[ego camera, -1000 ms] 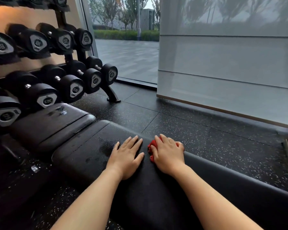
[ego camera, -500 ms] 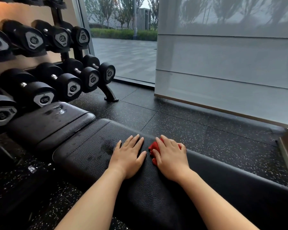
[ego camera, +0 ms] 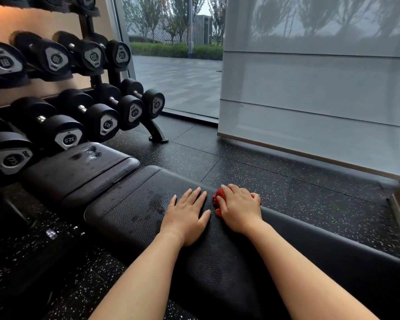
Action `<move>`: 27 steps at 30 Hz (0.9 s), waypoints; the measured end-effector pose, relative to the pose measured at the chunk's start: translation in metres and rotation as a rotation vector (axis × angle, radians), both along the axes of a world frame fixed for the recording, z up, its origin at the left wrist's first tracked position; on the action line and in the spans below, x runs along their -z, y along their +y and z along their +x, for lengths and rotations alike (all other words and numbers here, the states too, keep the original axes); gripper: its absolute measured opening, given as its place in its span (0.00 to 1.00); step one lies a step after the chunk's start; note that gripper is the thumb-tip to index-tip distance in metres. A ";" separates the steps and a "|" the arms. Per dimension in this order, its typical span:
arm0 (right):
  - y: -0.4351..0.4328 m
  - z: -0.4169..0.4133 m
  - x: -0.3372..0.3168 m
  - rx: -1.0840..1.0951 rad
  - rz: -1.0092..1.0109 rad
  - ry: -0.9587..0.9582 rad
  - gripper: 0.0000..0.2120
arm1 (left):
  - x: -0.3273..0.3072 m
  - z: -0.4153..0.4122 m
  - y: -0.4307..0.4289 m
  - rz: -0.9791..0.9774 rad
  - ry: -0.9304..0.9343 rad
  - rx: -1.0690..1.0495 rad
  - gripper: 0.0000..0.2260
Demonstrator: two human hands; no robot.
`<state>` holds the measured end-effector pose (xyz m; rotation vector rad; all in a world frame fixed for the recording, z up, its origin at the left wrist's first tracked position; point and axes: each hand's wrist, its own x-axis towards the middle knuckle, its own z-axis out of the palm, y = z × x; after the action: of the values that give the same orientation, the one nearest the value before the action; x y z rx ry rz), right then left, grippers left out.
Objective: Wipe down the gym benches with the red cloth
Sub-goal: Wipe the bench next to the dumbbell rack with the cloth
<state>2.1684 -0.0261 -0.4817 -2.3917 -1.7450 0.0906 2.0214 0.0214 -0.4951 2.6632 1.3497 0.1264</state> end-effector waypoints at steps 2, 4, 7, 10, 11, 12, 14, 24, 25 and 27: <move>-0.009 -0.001 0.001 -0.019 0.013 -0.019 0.24 | -0.001 0.000 -0.001 -0.001 -0.012 -0.001 0.26; -0.021 -0.004 0.000 -0.045 0.012 -0.030 0.24 | -0.002 0.000 -0.002 -0.002 -0.028 0.000 0.26; -0.054 -0.014 -0.002 -0.076 -0.017 -0.027 0.28 | -0.004 -0.002 -0.003 -0.011 -0.042 0.016 0.26; -0.092 -0.026 0.001 -0.102 -0.005 -0.007 0.39 | -0.005 -0.007 -0.007 -0.015 -0.016 0.074 0.28; -0.104 -0.029 0.004 -0.102 0.016 -0.013 0.38 | -0.005 -0.009 -0.010 -0.012 -0.003 0.098 0.29; -0.114 -0.032 0.007 -0.103 0.034 -0.039 0.34 | -0.004 -0.012 -0.012 -0.010 0.005 0.121 0.29; -0.128 -0.036 0.009 -0.072 0.058 -0.050 0.26 | -0.002 -0.018 -0.017 -0.009 0.014 0.157 0.29; -0.094 -0.040 0.001 0.018 -0.023 -0.011 0.26 | 0.000 -0.021 -0.024 0.033 -0.014 0.156 0.28; -0.098 -0.040 0.002 0.008 -0.027 -0.015 0.26 | -0.001 -0.021 -0.025 0.032 -0.011 0.162 0.28; -0.111 -0.041 0.002 -0.034 -0.017 -0.029 0.32 | -0.002 -0.022 -0.028 0.023 -0.013 0.180 0.28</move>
<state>2.1279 -0.1375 -0.4838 -2.3877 -1.8050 0.0766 1.9997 -0.0064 -0.4929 2.7821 1.1039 0.1384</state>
